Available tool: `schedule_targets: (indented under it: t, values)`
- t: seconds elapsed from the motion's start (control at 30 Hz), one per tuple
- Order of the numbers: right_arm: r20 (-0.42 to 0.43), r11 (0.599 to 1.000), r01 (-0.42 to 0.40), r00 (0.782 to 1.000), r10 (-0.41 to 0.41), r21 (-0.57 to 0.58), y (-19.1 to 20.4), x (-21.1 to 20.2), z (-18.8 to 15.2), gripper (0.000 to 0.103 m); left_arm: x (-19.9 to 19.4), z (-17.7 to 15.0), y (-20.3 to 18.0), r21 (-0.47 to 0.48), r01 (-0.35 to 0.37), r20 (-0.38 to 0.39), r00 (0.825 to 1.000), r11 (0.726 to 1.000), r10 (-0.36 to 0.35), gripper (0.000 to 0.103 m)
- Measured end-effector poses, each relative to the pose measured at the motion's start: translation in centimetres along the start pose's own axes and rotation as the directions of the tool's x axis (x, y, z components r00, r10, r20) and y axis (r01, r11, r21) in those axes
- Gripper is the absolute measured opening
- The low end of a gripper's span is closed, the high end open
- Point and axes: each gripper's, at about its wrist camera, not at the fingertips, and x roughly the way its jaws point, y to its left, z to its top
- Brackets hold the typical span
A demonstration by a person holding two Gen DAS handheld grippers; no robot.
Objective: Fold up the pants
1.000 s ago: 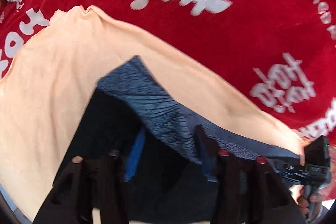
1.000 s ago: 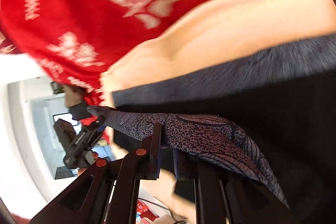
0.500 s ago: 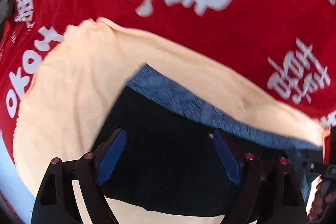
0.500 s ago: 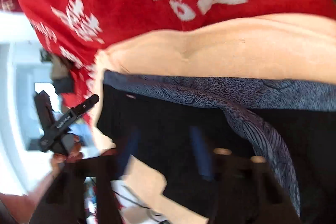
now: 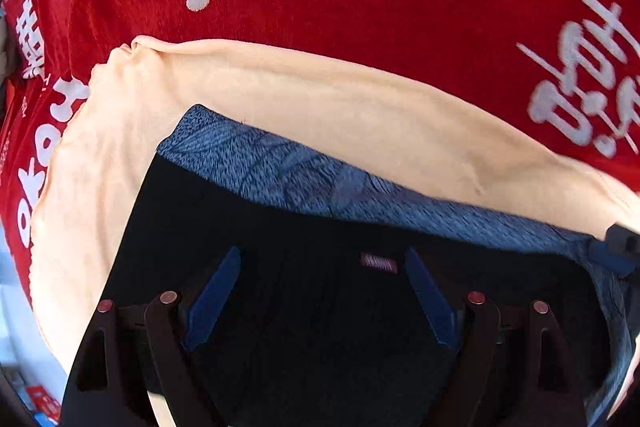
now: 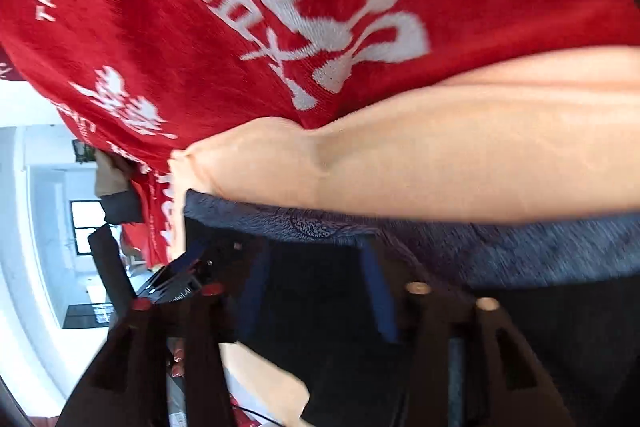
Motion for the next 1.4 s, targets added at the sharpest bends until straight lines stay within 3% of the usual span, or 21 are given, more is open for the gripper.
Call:
schedule_targets:
  t: [0.17,0.3,0.37,0.47,0.67,0.77,0.83,0.93,1.0,1.1,1.2,1.27,1.3,1.33,1.4]
  values:
    - [0.051,0.998,-0.028,0.998,0.025,0.06,-2.4,-6.4,-4.9,0.062,-3.5,-4.3,-2.4,0.092,0.078,-0.042,0.996,0.993,-0.074,0.086]
    - [0.129,0.986,-0.022,0.992,0.001,0.163,-4.7,-10.8,-11.3,0.062,-5.9,-7.7,-6.0,0.186,0.194,-0.083,0.98,0.963,-0.181,0.086]
    - [0.17,0.975,-0.022,0.985,-0.017,0.222,-6.4,-13.2,-15.2,0.062,-6.7,-9.8,-8.6,0.245,0.269,-0.108,0.962,0.932,-0.249,0.086]
    - [0.217,0.947,-0.003,0.974,-0.07,0.321,-9.4,-16.0,-21.3,0.062,-7.9,-12.9,-12.9,0.319,0.332,-0.153,0.943,0.888,-0.297,0.086]
    - [0.276,0.869,0.039,0.94,-0.199,0.494,-14.0,-20.0,-32.3,0.062,-9.7,-16.6,-18.9,0.382,0.465,-0.242,0.884,0.799,-0.4,0.086]
    - [0.294,0.829,0.045,0.923,-0.248,0.557,-16.3,-21.3,-35.8,0.062,-9.8,-17.6,-21.5,0.393,0.505,-0.271,0.862,0.768,-0.428,0.086]
    - [0.288,0.81,0.075,0.912,-0.291,0.581,-17.8,-22.1,-37.5,0.062,-9.6,-18.2,-23.7,0.391,0.52,-0.292,0.852,0.759,-0.434,0.086]
    - [0.284,0.793,0.054,0.917,-0.28,0.606,-19.9,-22.4,-38.8,0.062,-8.3,-18.2,-25.8,0.353,0.54,-0.323,0.837,0.764,-0.442,0.086]
    - [0.285,0.794,0.023,0.927,-0.245,0.607,-21.4,-22.3,-39.0,0.062,-7.1,-18.3,-27.3,0.328,0.549,-0.339,0.828,0.768,-0.447,0.086]
    - [0.3,0.812,-0.038,0.938,-0.172,0.583,-22.6,-21.6,-38.3,0.062,-6.2,-19.0,-28.4,0.312,0.541,-0.361,0.828,0.781,-0.429,0.086]
    - [0.305,0.815,-0.11,0.949,-0.085,0.569,-23.9,-20.7,-37.2,0.061,-5.6,-19.5,-28.8,0.303,0.554,-0.382,0.816,0.776,-0.434,0.086]
    - [0.302,0.804,-0.154,0.953,-0.033,0.575,-24.6,-20.3,-36.8,0.03,-5.3,-19.8,-29.4,0.309,0.545,-0.379,0.822,0.78,-0.425,0.086]
    - [0.302,0.798,-0.191,0.953,0.012,0.572,-24.7,-20.3,-36.5,0.019,-5.3,-19.9,-29.8,0.31,0.543,-0.376,0.824,0.78,-0.424,0.084]
    - [0.307,0.799,-0.208,0.951,0.03,0.564,-24.6,-20.7,-36.3,0.018,-5.4,-19.9,-30.0,0.34,0.563,-0.388,0.814,0.753,-0.433,0.064]
    - [0.306,0.822,-0.223,0.95,0.063,0.525,-23.7,-22.1,-35.1,0.017,-5.6,-19.7,-30.6,0.314,0.589,-0.421,0.789,0.745,-0.447,0.035]
